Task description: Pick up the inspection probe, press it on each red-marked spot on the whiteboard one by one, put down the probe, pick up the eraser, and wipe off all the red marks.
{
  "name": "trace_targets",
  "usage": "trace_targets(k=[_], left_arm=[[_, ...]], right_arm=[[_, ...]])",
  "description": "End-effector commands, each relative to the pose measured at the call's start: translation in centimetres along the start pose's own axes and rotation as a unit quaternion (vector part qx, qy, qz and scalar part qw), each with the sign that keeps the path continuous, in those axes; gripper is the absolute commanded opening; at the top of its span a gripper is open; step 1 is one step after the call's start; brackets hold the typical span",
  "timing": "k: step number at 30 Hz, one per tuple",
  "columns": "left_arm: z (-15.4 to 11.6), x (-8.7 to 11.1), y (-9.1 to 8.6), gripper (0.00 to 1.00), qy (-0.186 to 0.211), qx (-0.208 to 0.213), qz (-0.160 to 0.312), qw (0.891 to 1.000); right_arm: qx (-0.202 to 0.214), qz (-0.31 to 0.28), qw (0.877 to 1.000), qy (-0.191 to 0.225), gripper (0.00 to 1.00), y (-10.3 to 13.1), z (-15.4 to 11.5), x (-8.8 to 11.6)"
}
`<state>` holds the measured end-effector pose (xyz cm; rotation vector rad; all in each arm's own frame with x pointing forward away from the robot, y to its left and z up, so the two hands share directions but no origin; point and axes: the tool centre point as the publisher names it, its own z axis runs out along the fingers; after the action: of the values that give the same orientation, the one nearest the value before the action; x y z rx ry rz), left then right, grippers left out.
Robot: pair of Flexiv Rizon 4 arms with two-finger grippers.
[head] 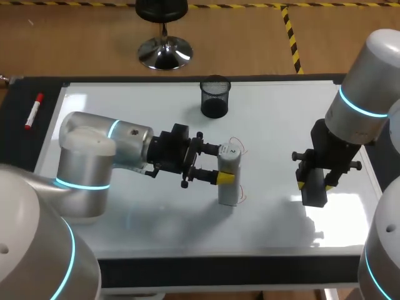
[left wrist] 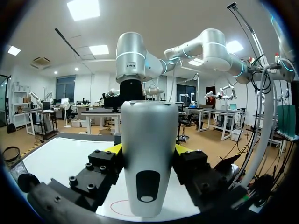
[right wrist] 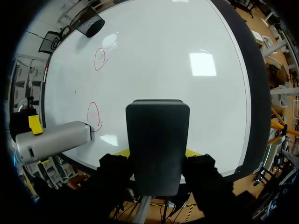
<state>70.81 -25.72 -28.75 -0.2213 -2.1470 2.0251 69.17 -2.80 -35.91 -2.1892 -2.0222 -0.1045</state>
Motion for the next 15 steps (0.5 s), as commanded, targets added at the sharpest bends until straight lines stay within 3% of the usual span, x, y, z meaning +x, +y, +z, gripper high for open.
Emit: trace_targets(k=[1, 15], left_arm=[[0.8, -0.3, 0.4, 0.0, 0.0, 0.003, 0.001, 1.0], [1.2, -1.6, 1.1, 0.0, -0.011, 0.002, -0.004, 1.0]], right_arm=[[-0.001, 0.0, 1.0, 0.001, 0.0, -0.1, -0.1, -0.1], [-0.001, 0.0, 1.0, 0.001, 0.0, -0.1, -0.1, -0.1]])
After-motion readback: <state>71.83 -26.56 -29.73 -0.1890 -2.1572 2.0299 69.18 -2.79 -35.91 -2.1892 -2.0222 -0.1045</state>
